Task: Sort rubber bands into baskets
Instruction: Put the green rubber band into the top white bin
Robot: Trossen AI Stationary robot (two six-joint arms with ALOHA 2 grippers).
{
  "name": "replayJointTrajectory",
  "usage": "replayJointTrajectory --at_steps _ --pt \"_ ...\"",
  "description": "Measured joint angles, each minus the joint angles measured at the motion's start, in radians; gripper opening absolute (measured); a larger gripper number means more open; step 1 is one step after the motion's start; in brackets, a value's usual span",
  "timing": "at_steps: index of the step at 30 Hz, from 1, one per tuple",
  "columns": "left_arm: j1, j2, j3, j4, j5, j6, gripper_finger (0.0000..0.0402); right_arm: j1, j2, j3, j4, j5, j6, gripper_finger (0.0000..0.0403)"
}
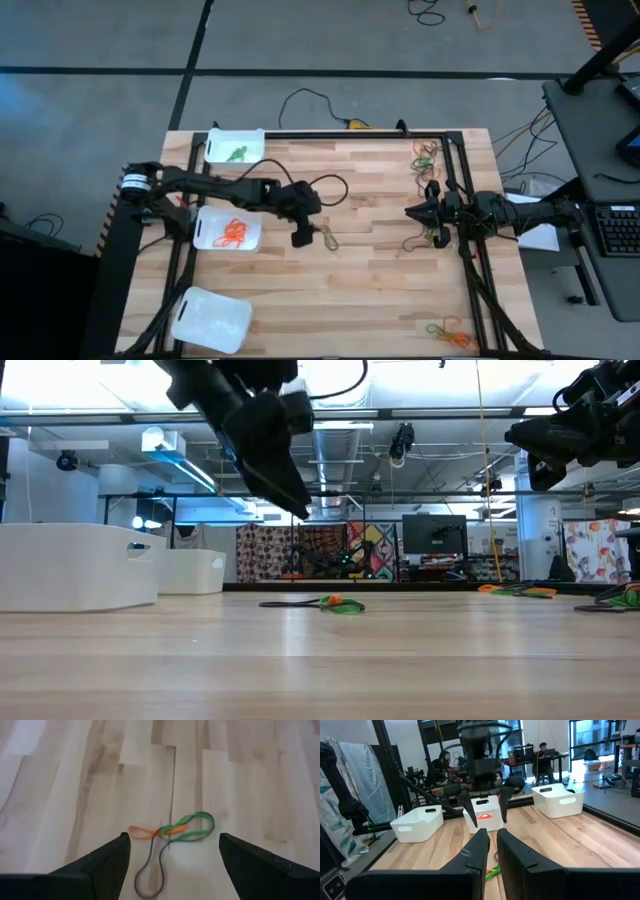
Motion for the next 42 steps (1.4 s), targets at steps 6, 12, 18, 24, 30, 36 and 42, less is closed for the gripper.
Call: replayJointTrajectory --at_steps 6,12,18,24,30,36,42 --pt "0.0 0.096 -0.005 0.068 0.0 0.004 0.0287 0.0 0.0 0.0 0.0 0.0 0.0 0.0034" --pt "0.0 0.181 -0.005 0.112 -0.001 -0.004 0.0287 0.0 0.0 0.0 0.0 0.0 0.0 0.0034" --pt "-0.001 0.204 -0.005 0.131 -0.003 0.005 0.0287 0.0 0.0 0.0 0.0 0.0 0.0 0.0034" --pt "-0.014 0.219 -0.005 0.151 -0.003 0.019 0.0287 0.0 0.0 0.0 0.0 0.0 0.0 0.0034" --pt "-0.056 0.24 -0.005 0.156 -0.002 -0.037 0.0279 0.0 0.0 0.0 0.0 0.0 0.0 0.0034" --pt "-0.055 0.273 -0.005 0.17 -0.009 -0.184 0.0215 0.0 0.0 0.0 0.0 0.0 0.0 0.0034" --pt "-0.041 0.284 -0.005 0.185 -0.072 -0.293 0.0148 0.0 0.0 0.0 0.0 0.0 0.0 0.0034"
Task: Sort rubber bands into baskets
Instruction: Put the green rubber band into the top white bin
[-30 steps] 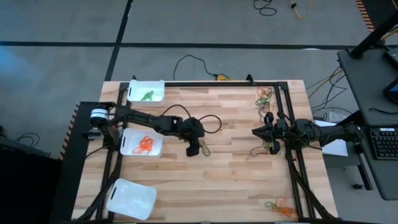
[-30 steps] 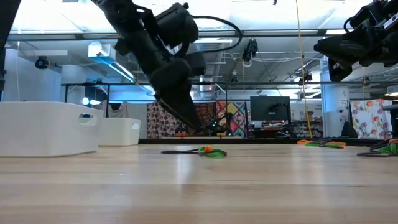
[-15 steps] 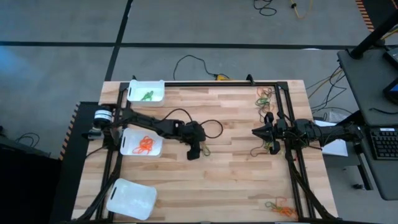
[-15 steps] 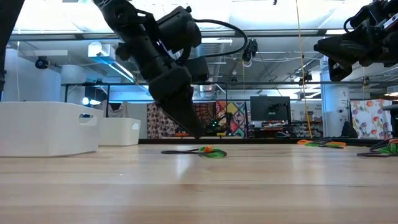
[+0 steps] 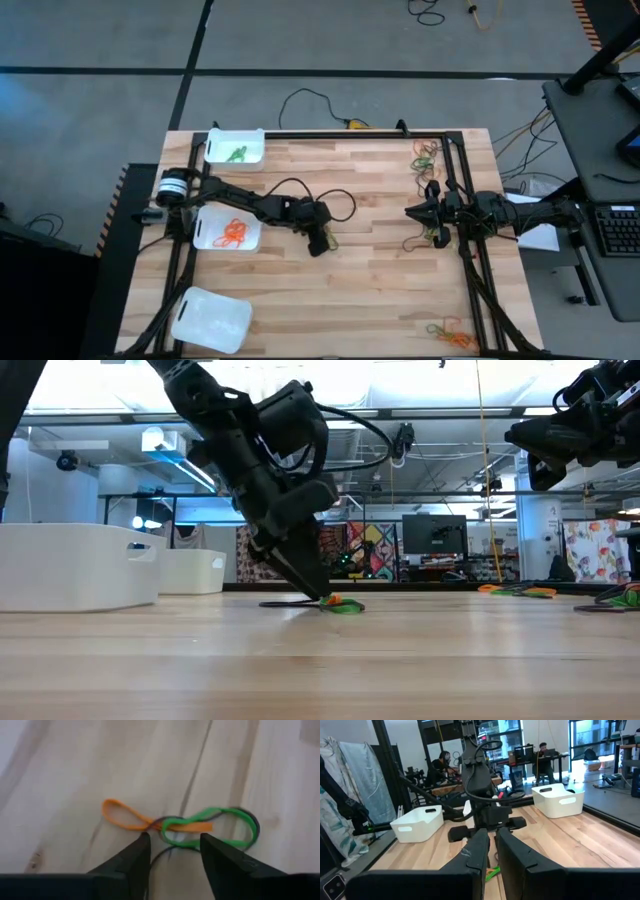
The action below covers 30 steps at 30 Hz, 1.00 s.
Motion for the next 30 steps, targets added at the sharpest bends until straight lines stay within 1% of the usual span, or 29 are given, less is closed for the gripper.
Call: replayJointTrajectory --at_steps 4,12,15,18,19,21,23,27,30 --pt "0.0 0.023 0.0 0.008 0.005 -0.027 0.0126 0.0 0.0 0.0 0.0 0.0 0.0 0.0034" --pt "-0.002 0.056 0.004 0.042 0.024 -0.06 0.0104 0.0 0.0 0.0 0.0 0.0 0.0 0.0034" --pt "-0.002 0.056 0.004 0.036 0.024 -0.058 0.0072 0.0 0.0 0.0 0.0 0.0 0.0 0.0034" --pt "0.0 0.057 0.004 0.025 0.026 -0.059 0.0022 0.0 0.0 0.0 0.0 0.0 0.0 0.0034" --pt "0.0 0.056 0.004 0.021 0.03 -0.061 0.0012 0.0 0.0 0.0 0.0 0.0 0.0 0.0034" --pt "0.0 0.049 0.004 0.013 0.04 -0.063 0.0008 0.0 0.0 0.0 0.0 0.0 0.0 0.0034" --pt "0.0 0.029 0.002 -0.012 0.05 -0.063 0.0006 0.0 0.0 0.0 0.0 0.0 0.0 0.0034" --pt "0.001 -0.062 -0.006 -0.154 0.088 -0.03 0.0001 0.0 0.0 0.0 0.0 0.0 0.0 0.0034" --pt "0.02 -0.166 -0.002 -0.261 0.165 0.03 0.0 0.0 0.0 0.0 0.0 0.0 0.0 0.0034"
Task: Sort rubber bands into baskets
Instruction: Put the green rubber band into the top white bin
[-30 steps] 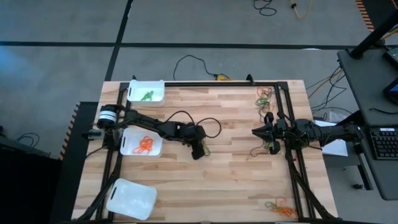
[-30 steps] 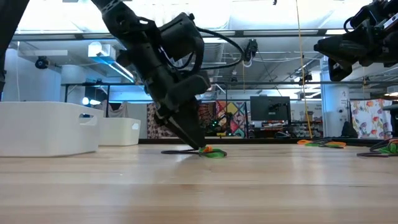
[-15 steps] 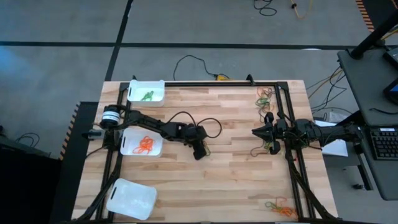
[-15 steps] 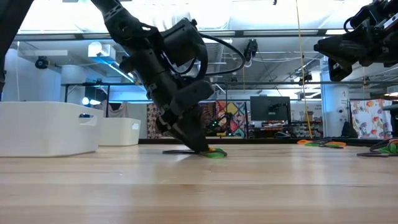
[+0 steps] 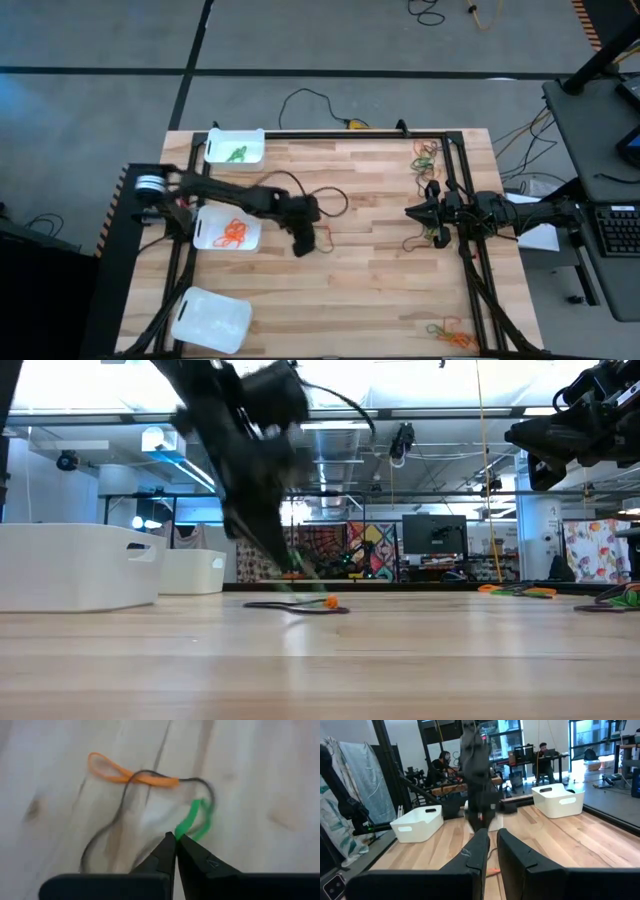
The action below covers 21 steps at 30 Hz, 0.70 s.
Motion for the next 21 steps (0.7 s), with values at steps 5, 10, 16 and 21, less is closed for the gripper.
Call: replayJointTrajectory --at_steps 5,10,16,21 --pt "0.092 -0.164 -0.001 -0.122 0.016 0.009 0.0 0.0 0.0 0.0 0.0 0.0 0.0 0.0034" --pt "0.272 -0.305 0.002 -0.139 -0.058 -0.025 0.0 0.0 0.0 0.0 0.0 0.0 0.0 0.0034" --pt "0.569 -0.385 0.002 -0.285 -0.258 0.007 0.0 0.0 0.0 0.0 0.0 0.0 0.0 0.0034" --pt "0.813 -0.36 0.002 -0.345 -0.292 0.06 0.0 0.0 0.0 0.0 0.0 0.0 0.0 0.0034"
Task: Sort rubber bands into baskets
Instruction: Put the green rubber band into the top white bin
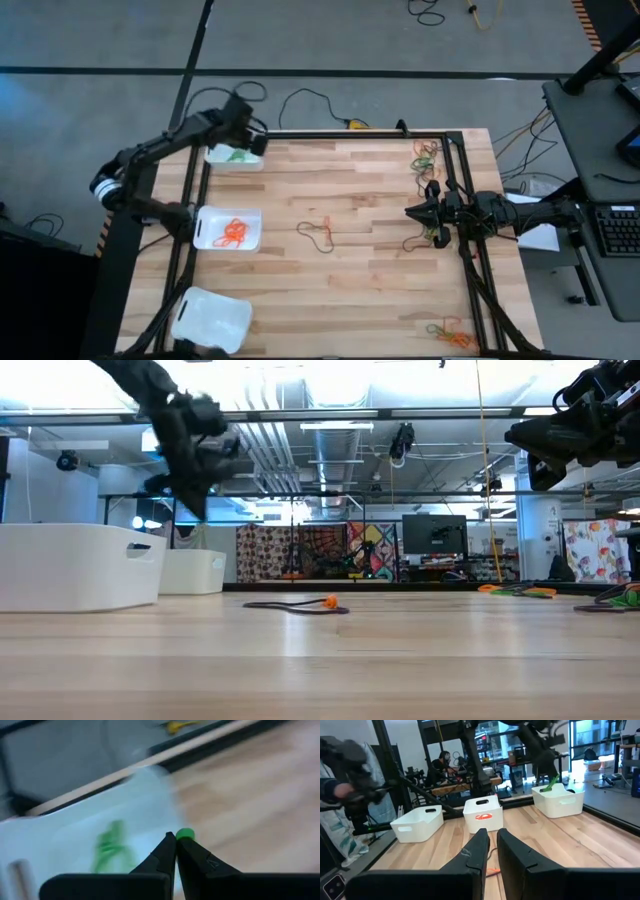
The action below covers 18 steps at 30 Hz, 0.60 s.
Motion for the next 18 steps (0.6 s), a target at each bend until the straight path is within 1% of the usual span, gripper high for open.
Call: replayJointTrajectory --at_steps 4,8,11,15,17,18 --pt "0.125 0.041 0.0 -0.044 -0.076 0.07 0.0 0.0 0.0 0.0 0.0 0.0 0.0 0.0034" --pt "0.205 0.082 0.0 -0.058 -0.086 0.106 0.0 0.0 0.0 0.0 0.0 0.0 0.0 0.0034" --pt "0.232 0.121 0.0 -0.055 -0.085 0.139 0.0 0.0 0.0 0.0 0.0 0.0 0.0 0.0034" --pt "0.238 0.161 0.0 -0.075 -0.085 0.169 0.0 0.0 0.0 0.0 0.0 0.0 -0.004 0.0034" --pt "0.237 0.179 0.0 -0.088 -0.085 0.17 0.0 -0.002 0.0 0.0 -0.007 0.021 -0.065 0.0034" --pt "0.237 0.184 0.0 -0.09 -0.085 0.17 0.0 -0.002 0.0 0.0 -0.007 0.055 -0.099 0.0034"
